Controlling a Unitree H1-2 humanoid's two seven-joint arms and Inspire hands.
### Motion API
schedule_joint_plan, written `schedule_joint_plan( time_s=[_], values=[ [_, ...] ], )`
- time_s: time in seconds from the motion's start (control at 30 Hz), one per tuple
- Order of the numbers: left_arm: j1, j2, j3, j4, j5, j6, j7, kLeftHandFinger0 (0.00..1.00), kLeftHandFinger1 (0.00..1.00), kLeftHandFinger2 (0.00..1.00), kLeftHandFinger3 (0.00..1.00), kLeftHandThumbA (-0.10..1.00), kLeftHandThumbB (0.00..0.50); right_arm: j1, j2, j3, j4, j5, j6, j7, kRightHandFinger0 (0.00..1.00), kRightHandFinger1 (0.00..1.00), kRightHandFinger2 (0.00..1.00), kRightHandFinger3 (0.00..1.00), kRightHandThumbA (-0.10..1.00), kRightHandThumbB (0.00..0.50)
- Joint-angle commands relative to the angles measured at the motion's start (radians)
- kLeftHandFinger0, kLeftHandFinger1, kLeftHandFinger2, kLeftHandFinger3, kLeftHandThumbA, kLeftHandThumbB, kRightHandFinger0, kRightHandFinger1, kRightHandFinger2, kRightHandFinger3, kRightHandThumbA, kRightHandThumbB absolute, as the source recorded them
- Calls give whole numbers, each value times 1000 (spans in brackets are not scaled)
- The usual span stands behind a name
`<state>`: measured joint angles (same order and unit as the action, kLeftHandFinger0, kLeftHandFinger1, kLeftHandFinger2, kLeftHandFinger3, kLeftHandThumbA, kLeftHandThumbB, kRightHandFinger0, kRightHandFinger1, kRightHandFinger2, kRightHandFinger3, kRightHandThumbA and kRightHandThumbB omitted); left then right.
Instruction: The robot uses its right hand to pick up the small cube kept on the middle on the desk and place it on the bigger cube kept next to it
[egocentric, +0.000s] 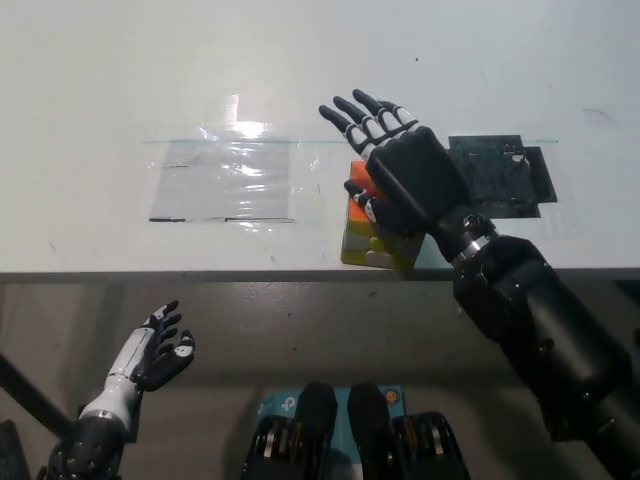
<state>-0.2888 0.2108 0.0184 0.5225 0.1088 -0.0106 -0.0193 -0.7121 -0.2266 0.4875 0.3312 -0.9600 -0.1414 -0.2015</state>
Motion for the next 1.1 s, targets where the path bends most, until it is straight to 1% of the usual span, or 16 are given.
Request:
schedule_joint_plan(
  time_s=[0.0,0.1,0.2,0.23,0.27,0.37,0.43,0.53,0.67,0.7,0.77,0.87,0.9,1.0,1.03,1.07],
  values=[
    [-11,9,8,-24,-3,-1,13,1000,1000,1000,1000,320,179,-3,35,-30,-135,106,-24,63,856,1000,1000,1000,686,120],
    [-9,9,7,-17,-1,-12,14,1000,1000,1000,1000,314,173,15,70,-56,-248,205,-2,140,890,1000,1000,1000,684,129],
    [-3,7,3,-19,6,-2,17,1000,1000,1000,1000,325,176,27,82,-68,-291,221,1,161,887,1000,1000,1000,667,136],
    [-5,7,6,-8,-2,-22,14,1000,1000,1000,1000,296,164,24,98,-80,-373,240,51,208,943,1000,1000,1000,746,143],
    [0,5,4,-8,1,-21,17,1000,1000,1000,1000,292,165,27,103,-88,-413,256,66,229,969,1000,1000,1000,768,151],
    [10,-1,12,-23,-10,-12,15,1000,1000,1000,1000,273,172,24,114,-124,-507,321,60,249,990,1000,1000,1000,732,176],
    [9,-2,9,-15,-7,-12,14,1000,1000,1000,1000,288,175,33,112,-137,-548,319,67,266,1000,1000,1000,1000,779,173],
    [8,-1,10,-1,-7,-20,15,1000,1000,1000,1000,277,188,66,101,-172,-697,310,156,334,999,1000,1000,1000,794,185],
    [4,0,12,9,-9,-22,16,1000,1000,1000,1000,286,187,122,91,-223,-801,353,186,358,957,1000,1000,1000,734,199],
    [0,-3,18,18,-22,-31,10,1000,1000,1000,1000,266,190,169,73,-246,-859,373,197,366,920,1000,1000,1000,737,180],
    [1,-2,18,20,-20,-35,12,1000,1000,1000,1000,265,189,203,71,-264,-897,377,206,372,860,1000,1000,1000,730,180],
    [4,-1,18,12,-19,-32,11,1000,1000,1000,1000,283,193,331,77,-322,-994,384,257,364,787,1000,1000,1000,672,184],
    [5,-1,19,10,-21,-31,9,1000,1000,1000,1000,284,190,390,79,-344,-1027,382,269,357,786,1000,1000,1000,595,157],
    [6,-1,17,-1,-16,-15,11,1000,1000,1000,1000,300,193,487,101,-379,-1033,373,233,310,749,996,1000,1000,484,139],
    [5,1,14,1,-8,-15,14,1000,1000,1000,1000,319,200,585,123,-401,-979,372,170,231,755,971,1000,1000,433,121],
    [5,1,14,2,-10,-16,14,1000,1000,1000,1000,319,201,612,133,-408,-963,367,158,215,756,969,1000,1000,429,121]
  ],
)
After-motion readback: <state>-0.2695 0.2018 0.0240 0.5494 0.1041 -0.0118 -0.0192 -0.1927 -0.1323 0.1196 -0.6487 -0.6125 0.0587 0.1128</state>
